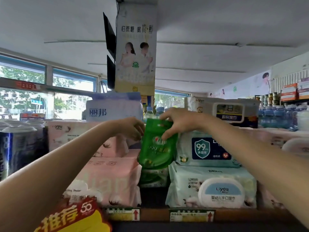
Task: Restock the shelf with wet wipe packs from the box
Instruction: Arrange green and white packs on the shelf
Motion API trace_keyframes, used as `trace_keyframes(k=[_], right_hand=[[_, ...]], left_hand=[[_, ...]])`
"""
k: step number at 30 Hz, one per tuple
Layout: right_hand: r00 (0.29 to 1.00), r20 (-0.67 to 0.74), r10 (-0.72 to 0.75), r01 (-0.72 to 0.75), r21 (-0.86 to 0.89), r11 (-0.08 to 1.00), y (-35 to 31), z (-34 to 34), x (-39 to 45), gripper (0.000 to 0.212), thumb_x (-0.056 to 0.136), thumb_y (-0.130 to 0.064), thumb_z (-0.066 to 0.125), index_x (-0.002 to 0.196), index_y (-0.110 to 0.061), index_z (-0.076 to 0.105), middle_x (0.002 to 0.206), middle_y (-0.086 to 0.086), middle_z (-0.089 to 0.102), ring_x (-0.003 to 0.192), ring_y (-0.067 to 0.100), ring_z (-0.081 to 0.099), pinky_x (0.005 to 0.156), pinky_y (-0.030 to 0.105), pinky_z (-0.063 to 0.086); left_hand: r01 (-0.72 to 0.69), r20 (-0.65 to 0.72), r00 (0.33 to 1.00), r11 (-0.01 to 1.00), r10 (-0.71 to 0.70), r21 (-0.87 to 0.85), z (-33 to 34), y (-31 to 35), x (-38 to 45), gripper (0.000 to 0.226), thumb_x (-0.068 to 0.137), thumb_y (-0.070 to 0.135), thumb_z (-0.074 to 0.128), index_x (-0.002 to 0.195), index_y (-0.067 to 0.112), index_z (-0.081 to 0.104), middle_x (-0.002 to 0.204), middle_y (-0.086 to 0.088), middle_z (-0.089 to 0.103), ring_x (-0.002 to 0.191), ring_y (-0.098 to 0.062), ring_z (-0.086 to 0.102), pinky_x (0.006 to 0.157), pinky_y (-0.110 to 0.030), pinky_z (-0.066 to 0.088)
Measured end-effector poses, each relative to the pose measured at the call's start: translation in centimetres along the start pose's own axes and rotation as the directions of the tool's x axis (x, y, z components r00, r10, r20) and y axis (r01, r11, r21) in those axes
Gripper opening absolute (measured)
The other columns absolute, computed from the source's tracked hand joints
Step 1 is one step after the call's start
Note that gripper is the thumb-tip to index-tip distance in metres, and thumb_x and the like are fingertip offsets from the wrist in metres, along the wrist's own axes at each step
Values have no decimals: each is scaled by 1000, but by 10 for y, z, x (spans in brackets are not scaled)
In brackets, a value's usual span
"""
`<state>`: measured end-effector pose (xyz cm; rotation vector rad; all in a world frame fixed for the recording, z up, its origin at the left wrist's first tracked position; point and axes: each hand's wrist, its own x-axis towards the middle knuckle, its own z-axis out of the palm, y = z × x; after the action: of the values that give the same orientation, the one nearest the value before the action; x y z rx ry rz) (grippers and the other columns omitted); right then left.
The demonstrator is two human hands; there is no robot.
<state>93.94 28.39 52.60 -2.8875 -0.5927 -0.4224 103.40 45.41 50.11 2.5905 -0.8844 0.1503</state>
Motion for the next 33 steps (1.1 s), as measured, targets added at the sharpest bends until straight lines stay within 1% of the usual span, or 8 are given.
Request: trace_keyframes(k=[4, 7, 10, 15, 17, 22, 29, 33], right_hand=[[989, 132, 71, -20, -350, 936, -10, 40, 35, 43, 79, -20, 71, 118, -11, 58, 118, 6, 59, 109, 23, 54, 83, 28, 40], [990, 103, 95, -24, -545, 838, -12, 61, 48, 42, 83, -19, 67, 120, -7, 54, 122, 10, 56, 111, 25, 53, 85, 32, 44], [968, 188, 167, 12, -696, 718, -13, 65, 56, 62, 78, -43, 68, 128, -9, 49, 131, 9, 48, 123, 28, 42, 99, 39, 39], [870, 390, 302, -33, -565, 824, -9, 79, 69, 74, 75, -48, 70, 134, -11, 43, 133, 8, 49, 121, 27, 49, 102, 39, 43], [885, 367, 286, -75, -494, 866, -4, 82, 72, 79, 72, -47, 73, 135, -12, 41, 135, 8, 48, 122, 28, 48, 102, 41, 44], [924, 267, 272, -83, -556, 827, 0, 87, 75, 83, 72, -52, 71, 136, -10, 39, 136, 15, 42, 125, 34, 41, 104, 43, 36], [980, 8, 198, -127, -744, 656, 13, 100, 92, 62, 94, -27, 46, 146, -5, 18, 152, 19, 11, 140, 36, 13, 114, 46, 16], [944, 89, 317, -135, -775, 618, 13, 100, 96, 70, 95, -30, 44, 148, -8, 5, 155, 18, 5, 143, 35, 8, 116, 48, 8]], left_hand=[[17, -1, 1000, 997, -17, -72, -4, -6, -9, 30, 89, -5, 49, 116, 4, 58, 119, -11, 60, 90, -13, 60, 75, -19, 52], [28, 13, 999, 989, -30, 149, 1, -2, -6, 35, 90, 5, 51, 124, 11, 53, 127, -7, 56, 111, -19, 53, 96, -29, 42], [36, 53, 997, 934, -59, 356, 10, 1, -1, 36, 92, 19, 53, 127, 14, 52, 125, -5, 56, 116, -21, 50, 95, -29, 36], [74, 177, 974, 942, -138, 327, 21, -3, 18, 3, 91, 15, 55, 91, 13, 56, 85, 3, 54, 76, -11, 51, 70, -18, 42], [85, 178, 974, 952, -141, 293, 24, -7, 26, 10, 91, 11, 53, 81, 14, 52, 84, 1, 54, 70, -9, 49, 61, -17, 41], [81, 85, 991, 973, -101, 216, 30, -8, 34, 30, 89, 6, 53, 118, 8, 50, 112, -8, 56, 94, -19, 52, 81, -27, 45], [123, -24, 992, 920, -123, 373, 29, -9, 45, 32, 90, 5, 50, 122, 6, 49, 128, -13, 52, 119, -27, 49, 99, -32, 38], [121, 20, 990, 909, -140, 400, 32, -11, 43, 34, 90, 8, 52, 123, 8, 48, 128, -10, 52, 118, -27, 49, 98, -32, 40]])
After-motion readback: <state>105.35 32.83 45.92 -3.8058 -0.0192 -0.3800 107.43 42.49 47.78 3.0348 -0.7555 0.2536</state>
